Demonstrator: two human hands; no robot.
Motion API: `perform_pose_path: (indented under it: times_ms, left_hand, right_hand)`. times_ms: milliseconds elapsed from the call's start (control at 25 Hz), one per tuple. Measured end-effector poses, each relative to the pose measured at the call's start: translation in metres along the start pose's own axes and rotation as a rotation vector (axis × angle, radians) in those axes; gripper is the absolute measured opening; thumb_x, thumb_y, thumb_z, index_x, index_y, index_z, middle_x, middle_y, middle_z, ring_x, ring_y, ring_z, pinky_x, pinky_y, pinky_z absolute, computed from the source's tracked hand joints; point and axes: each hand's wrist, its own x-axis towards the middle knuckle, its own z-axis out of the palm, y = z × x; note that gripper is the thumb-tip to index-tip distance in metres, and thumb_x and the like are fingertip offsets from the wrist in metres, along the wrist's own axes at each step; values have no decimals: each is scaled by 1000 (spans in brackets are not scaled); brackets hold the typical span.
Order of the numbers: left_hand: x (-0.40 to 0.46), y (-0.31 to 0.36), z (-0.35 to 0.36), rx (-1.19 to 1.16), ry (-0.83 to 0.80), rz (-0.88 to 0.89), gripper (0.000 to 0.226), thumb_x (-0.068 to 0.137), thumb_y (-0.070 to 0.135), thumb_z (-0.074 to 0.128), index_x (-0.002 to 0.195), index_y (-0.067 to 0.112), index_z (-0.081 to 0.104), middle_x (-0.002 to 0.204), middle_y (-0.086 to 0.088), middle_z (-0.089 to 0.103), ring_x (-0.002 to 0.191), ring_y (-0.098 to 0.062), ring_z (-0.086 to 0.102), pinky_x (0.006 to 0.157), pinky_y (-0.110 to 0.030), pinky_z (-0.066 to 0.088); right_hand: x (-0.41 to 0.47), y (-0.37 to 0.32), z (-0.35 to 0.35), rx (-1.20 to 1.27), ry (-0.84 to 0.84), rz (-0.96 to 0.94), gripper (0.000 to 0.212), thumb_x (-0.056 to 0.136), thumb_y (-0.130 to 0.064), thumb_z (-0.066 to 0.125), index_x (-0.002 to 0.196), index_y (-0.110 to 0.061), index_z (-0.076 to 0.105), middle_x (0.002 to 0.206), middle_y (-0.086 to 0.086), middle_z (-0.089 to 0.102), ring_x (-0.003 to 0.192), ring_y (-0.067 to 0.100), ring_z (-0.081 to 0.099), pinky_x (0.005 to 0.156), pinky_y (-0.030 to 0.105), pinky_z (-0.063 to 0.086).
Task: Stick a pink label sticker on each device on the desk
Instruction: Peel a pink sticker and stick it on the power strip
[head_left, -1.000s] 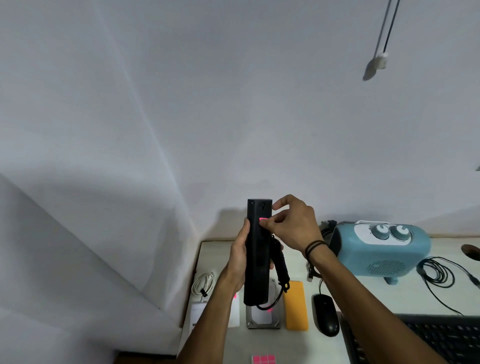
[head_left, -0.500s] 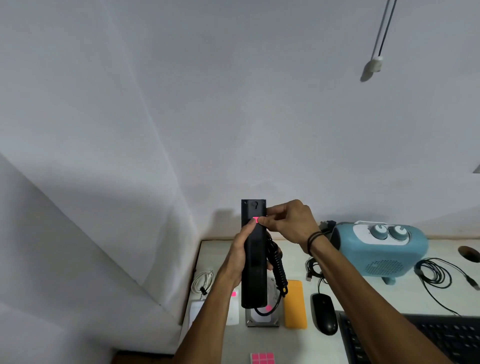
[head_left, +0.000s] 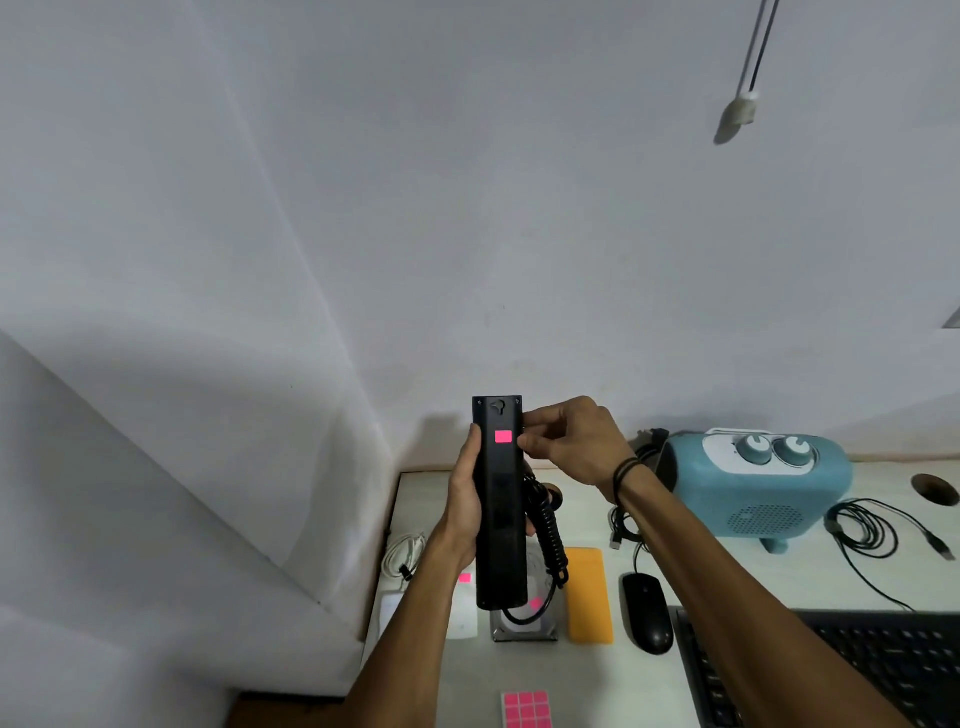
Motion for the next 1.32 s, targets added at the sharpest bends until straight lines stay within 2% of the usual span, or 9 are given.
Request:
perform_pose_path:
  times_ms: [120, 240, 480, 600, 760, 840, 1000, 1160, 1320]
  left_hand:
    - [6, -1, -7, -16, -3, 27, 90, 94, 76, 26, 108, -2, 68, 85, -25, 64, 65, -34, 68, 62, -39, 45]
    - [15, -1, -14, -32, 28, 38, 81, 93, 74, 35, 102, -1, 65, 87, -22, 62, 65, -32, 65, 60, -39, 50]
    - [32, 1, -27, 67, 48, -25, 74, 94, 69, 37, 117, 4, 65, 95, -16, 66, 73, -28, 66, 63, -37, 51]
    - [50, -4, -33, 247, 156, -19, 75, 87, 74, 43, 101, 6, 70, 86, -18, 68, 73, -38, 62, 66, -46, 52]
    - [73, 1, -49, 635, 295, 157, 62, 87, 61, 40, 101, 4, 61, 83, -28, 64, 66, -41, 67, 62, -49, 55]
    - [88, 4, -58, 881, 159, 225, 46, 92, 56, 44, 114, 18, 56, 95, -16, 65, 80, -31, 68, 71, -46, 56]
    - [119, -1, -73, 1346, -169, 217, 59, 91, 58, 59, 140, 29, 44, 126, 3, 56, 111, -16, 58, 93, -35, 45]
    - [148, -23, -90, 1715, -326, 166, 72, 87, 58, 65, 149, 36, 35, 144, 3, 48, 128, -22, 52, 106, -49, 33]
    - [170, -58, -99, 1986, -348, 124, 74, 89, 53, 66, 152, 31, 33, 141, -5, 50, 126, -29, 54, 112, -61, 24]
  right_hand:
    - [8, 16, -4, -39, -207, 4, 64, 68, -42, 86, 128, -37, 63, 112, -15, 71, 91, 3, 70, 94, 29, 54]
    - [13, 35, 2, -221, -357, 48, 95, 54, -53, 90, 139, -39, 51, 124, -10, 64, 103, 7, 67, 94, 27, 51]
    - [27, 59, 22, -342, -269, 42, 42, 75, -36, 80, 116, -35, 71, 100, -7, 77, 82, 0, 64, 77, 16, 46]
    - [41, 72, 32, -225, -232, 121, 33, 75, -29, 78, 107, -35, 73, 84, -7, 78, 66, -6, 66, 66, 9, 45]
    - [66, 110, 44, 217, -65, 359, 25, 69, -14, 83, 91, -11, 72, 81, 9, 78, 77, 24, 77, 80, 36, 62]
    - [81, 135, 47, 477, -48, 458, 29, 71, -2, 81, 96, -2, 66, 91, 19, 74, 85, 36, 73, 84, 46, 60]
    - [109, 170, 44, 742, -66, 526, 30, 87, 13, 58, 114, 0, 58, 98, 19, 64, 92, 31, 62, 72, 30, 62]
    - [139, 194, 41, 780, -98, 584, 16, 91, 11, 54, 101, 1, 61, 82, 8, 73, 74, 20, 71, 62, 21, 60]
    - [165, 205, 57, 796, -107, 624, 16, 89, 13, 59, 101, 2, 62, 102, 14, 68, 93, 23, 69, 68, 23, 61]
